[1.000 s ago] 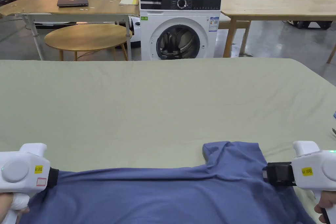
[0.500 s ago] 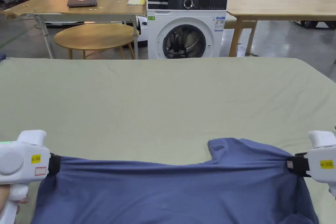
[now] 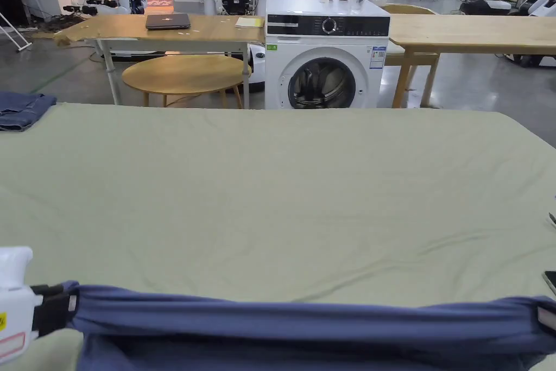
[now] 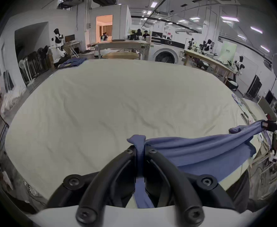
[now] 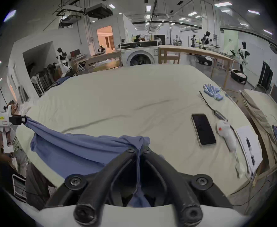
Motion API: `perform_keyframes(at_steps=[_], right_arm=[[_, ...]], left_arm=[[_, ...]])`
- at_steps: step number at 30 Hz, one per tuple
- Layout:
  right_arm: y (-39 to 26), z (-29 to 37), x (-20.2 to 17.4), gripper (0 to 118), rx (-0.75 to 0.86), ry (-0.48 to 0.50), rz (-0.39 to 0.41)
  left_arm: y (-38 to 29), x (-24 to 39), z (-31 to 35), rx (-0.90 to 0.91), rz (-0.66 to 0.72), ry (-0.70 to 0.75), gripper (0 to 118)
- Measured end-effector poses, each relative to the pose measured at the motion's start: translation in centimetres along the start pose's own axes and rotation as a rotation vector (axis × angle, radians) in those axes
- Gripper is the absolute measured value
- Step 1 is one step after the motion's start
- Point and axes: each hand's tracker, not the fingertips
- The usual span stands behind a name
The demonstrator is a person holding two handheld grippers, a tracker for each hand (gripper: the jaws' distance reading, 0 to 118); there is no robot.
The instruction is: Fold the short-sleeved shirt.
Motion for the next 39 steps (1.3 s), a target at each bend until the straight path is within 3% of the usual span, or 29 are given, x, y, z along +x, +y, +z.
perform_keyframes(at_steps=[14,16,17,18,19,20,21,24,26,27,29,32,33,39], right_arm=[[-10.3,-0.9,1.5,1,-0.136,0.004,-0.064],[-10.3,-1.4,1.7,7,-0.151,0.004,-0.071],[-10.1,-1.5,1.6,22,-0.154,0.003,-0.067],[-10.1,-1.5,1.4,53,-0.158,-0.003,-0.053],[-9.8,-1.5,1.1,95,-0.159,-0.032,-0.039],[-9.5,-1.5,0.8,112,-0.158,-0.028,-0.036],[-9.2,-1.2,0.4,116,-0.138,-0.019,-0.027],[-7.8,0.0,-2.5,115,-0.048,-0.036,0.004],[-7.4,-0.1,-4.0,113,0.003,-0.057,0.03],[-7.0,0.0,-5.1,98,0.013,-0.066,0.025],[-6.7,0.5,-7.4,4,0.096,-0.039,0.015],[-7.3,0.3,-11.6,0,0.223,-0.133,0.052],[-7.3,0.1,-12.9,0,0.229,-0.116,0.08],[-8.1,0.8,-18.0,0,0.314,-0.134,0.156]], left_arm=[[-8.4,-3.5,-1.1,-0.099,0.067,-0.035,3],[-8.8,-4.1,-1.6,-0.105,0.061,-0.038,3],[-8.8,-4.2,-1.6,-0.106,0.049,-0.046,10],[-8.6,-4.3,-1.6,-0.108,0.037,-0.046,36],[-8.5,-3.6,-1.3,-0.103,0.022,-0.029,92],[-8.3,-2.6,-0.9,-0.103,0.015,-0.014,115],[-8.1,-2.4,-0.9,-0.095,0.014,0.002,117],[-7.1,-1.0,0.3,-0.06,0.018,-0.015,115],[-6.6,-0.3,0.6,-0.032,0.018,-0.002,106],[-6.2,0.2,0.8,-0.021,0.011,0.004,92],[-5.9,1.4,1.4,0.008,-0.01,0.008,32],[-5.4,1.8,1.1,-0.012,0.02,0.005,4],[-5.5,1.6,1.1,-0.006,0.055,-0.006,0],[-5.0,-1.2,-0.2,-0.087,0.158,-0.079,0]])
